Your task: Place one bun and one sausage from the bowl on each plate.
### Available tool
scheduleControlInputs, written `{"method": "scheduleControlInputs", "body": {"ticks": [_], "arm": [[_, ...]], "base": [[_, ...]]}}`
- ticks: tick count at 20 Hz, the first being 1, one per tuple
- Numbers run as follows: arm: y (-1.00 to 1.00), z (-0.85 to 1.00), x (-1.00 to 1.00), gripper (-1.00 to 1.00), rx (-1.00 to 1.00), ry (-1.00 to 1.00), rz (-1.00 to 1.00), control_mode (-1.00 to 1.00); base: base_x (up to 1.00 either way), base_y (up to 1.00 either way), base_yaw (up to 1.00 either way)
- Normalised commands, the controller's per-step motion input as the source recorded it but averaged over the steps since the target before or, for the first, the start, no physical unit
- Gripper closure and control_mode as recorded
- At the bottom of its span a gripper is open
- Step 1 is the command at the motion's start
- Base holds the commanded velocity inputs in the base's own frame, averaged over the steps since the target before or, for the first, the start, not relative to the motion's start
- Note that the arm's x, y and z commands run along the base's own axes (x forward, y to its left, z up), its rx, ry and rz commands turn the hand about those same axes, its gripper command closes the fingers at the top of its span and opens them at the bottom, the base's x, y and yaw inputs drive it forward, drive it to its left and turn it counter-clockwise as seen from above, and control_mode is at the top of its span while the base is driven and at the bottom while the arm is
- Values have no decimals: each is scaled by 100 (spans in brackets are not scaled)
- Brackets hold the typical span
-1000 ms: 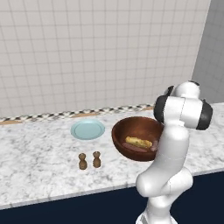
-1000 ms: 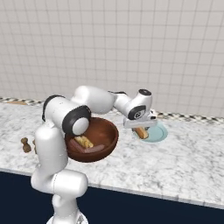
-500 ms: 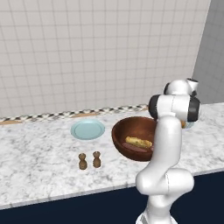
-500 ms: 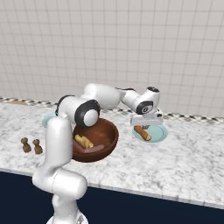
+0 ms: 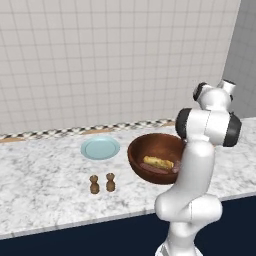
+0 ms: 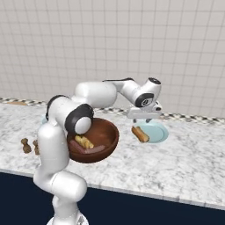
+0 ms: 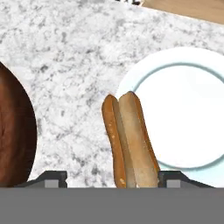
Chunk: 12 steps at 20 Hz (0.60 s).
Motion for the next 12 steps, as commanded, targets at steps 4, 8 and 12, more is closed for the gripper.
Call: {"method": "scheduleControlInputs", "body": {"ticks": [4, 8, 12], "arm": [[100, 64, -89, -100, -12, 0, 0, -100], [100, 36, -86, -100, -16, 1, 0, -100], [59, -1, -31, -100, -11, 14, 3, -100]], "base": [[0, 0, 0], [0, 0, 0], [0, 0, 0]]}}
